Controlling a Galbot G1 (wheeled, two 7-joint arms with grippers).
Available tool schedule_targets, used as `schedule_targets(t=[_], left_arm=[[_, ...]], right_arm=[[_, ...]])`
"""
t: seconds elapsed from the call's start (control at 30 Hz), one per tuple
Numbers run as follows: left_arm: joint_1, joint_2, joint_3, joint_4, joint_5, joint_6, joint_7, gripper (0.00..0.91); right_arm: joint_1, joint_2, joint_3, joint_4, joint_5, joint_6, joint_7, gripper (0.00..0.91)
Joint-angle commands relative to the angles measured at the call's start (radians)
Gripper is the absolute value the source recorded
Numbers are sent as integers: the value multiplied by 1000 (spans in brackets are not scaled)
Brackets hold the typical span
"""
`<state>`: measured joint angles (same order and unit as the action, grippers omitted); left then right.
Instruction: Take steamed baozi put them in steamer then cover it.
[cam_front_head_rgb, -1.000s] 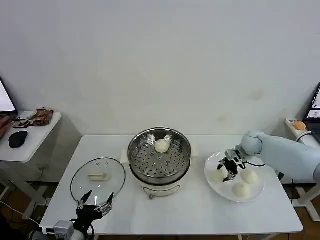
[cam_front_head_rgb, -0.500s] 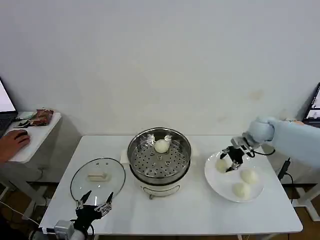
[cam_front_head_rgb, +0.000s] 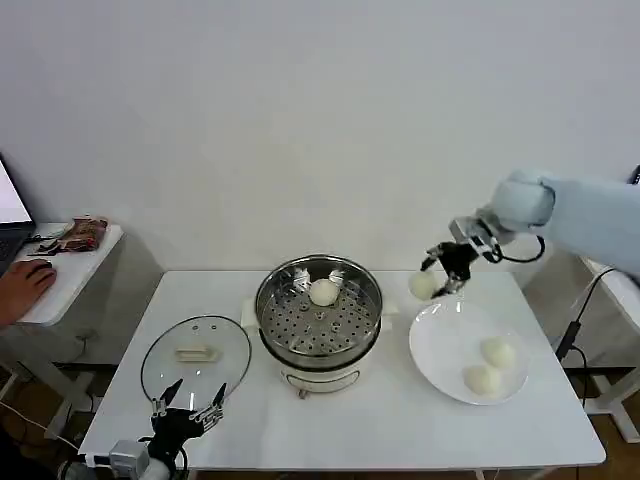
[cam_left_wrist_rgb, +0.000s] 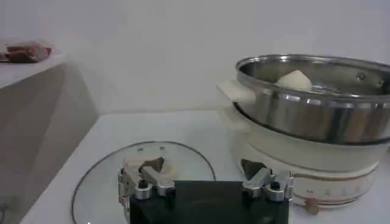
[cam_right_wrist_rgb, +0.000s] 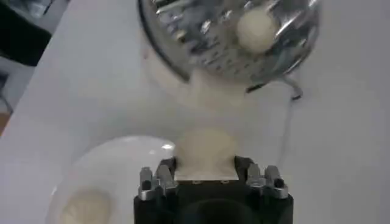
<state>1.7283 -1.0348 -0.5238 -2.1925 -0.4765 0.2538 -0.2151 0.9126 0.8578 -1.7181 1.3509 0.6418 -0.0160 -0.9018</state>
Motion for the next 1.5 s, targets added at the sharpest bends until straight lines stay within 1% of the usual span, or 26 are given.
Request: schedule_targets(t=[0.03,0.1,0.17,0.27,0.37,0.57,0.8,0.97,1.33,1.5], left_arm=[[-2,-2,2,3,3,-8,-5,907],[-5,-2,3,6,4,-9,-8,907],[-5,0,5,2,4,-9,-8,907],[-6,3,5,-3,5,-8,-8,907],[-7,4,4,-6,5,-7,-9,907],[-5,6,7,-9,7,-7,-9,907],[-12,9,11,-7,11,-6,-9,907],[-16,10,15,-6,11,-6,-9,907],[-15,9,27,-4,14,-7,-9,907],[-17,11,29,-8,13,-7,-9,907]], right_arm=[[90,110,-33,22,116,-38,24,655],[76,146,-28,21,155,-55,42,655],[63,171,-22,13,174,-66,52,655],[34,233,-12,-17,206,-72,63,655],[5,285,-2,-55,229,-76,70,655],[-51,354,20,-105,251,-90,77,655],[-99,385,19,-127,283,-113,83,655],[-135,429,23,-160,306,-133,82,655],[-187,494,30,-218,315,-151,81,655],[-221,531,37,-259,305,-155,81,655]])
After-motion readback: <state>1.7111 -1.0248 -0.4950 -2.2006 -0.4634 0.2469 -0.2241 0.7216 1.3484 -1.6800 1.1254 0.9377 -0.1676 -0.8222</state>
